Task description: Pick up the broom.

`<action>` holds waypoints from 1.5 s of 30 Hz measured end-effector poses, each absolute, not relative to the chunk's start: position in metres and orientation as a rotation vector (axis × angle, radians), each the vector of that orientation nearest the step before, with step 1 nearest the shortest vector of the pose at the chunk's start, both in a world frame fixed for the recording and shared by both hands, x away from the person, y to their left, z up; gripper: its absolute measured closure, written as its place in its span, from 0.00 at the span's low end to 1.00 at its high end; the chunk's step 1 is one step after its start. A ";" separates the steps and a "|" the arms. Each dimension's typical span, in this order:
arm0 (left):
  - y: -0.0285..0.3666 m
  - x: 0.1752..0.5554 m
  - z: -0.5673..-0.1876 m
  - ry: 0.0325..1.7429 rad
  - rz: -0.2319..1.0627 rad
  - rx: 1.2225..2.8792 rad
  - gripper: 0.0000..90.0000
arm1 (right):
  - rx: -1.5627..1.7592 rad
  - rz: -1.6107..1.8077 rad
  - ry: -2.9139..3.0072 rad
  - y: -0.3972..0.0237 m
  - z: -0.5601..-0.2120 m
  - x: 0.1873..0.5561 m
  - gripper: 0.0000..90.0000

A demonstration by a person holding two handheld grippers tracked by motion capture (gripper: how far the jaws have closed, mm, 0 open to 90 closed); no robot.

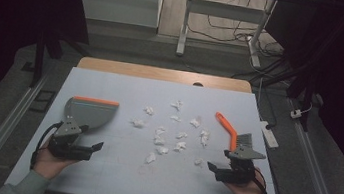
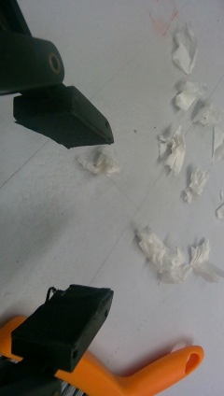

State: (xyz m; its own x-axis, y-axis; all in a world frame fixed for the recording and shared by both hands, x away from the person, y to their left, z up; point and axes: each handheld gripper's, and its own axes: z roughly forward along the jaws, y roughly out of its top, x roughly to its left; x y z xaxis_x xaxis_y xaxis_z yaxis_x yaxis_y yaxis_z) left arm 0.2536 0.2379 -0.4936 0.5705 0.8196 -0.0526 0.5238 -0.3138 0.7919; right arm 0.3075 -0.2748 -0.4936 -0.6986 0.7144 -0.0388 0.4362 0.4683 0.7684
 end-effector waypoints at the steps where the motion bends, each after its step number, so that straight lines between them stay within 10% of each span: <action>1: 0.238 0.254 -0.494 1.076 0.464 1.998 0.21 | 0.968 1.087 2.363 -0.275 -0.494 0.307 0.24; 26: 0.241 0.252 -0.496 1.086 0.462 1.999 0.22 | 0.986 1.046 2.380 -0.271 -0.477 0.311 0.28; 45: 0.239 0.251 -0.499 1.074 0.457 2.017 0.23 | 1.260 0.687 2.462 -0.275 -0.442 0.432 0.30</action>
State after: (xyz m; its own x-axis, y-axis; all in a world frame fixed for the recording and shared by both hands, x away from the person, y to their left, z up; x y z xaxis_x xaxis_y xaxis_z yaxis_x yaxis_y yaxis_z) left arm 0.2513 0.2392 -0.4988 0.5761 0.8160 -0.0479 0.5316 -0.3296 0.7802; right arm 0.4316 -0.2752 -0.4424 -0.5749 0.8172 -0.0400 0.6784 0.5035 0.5351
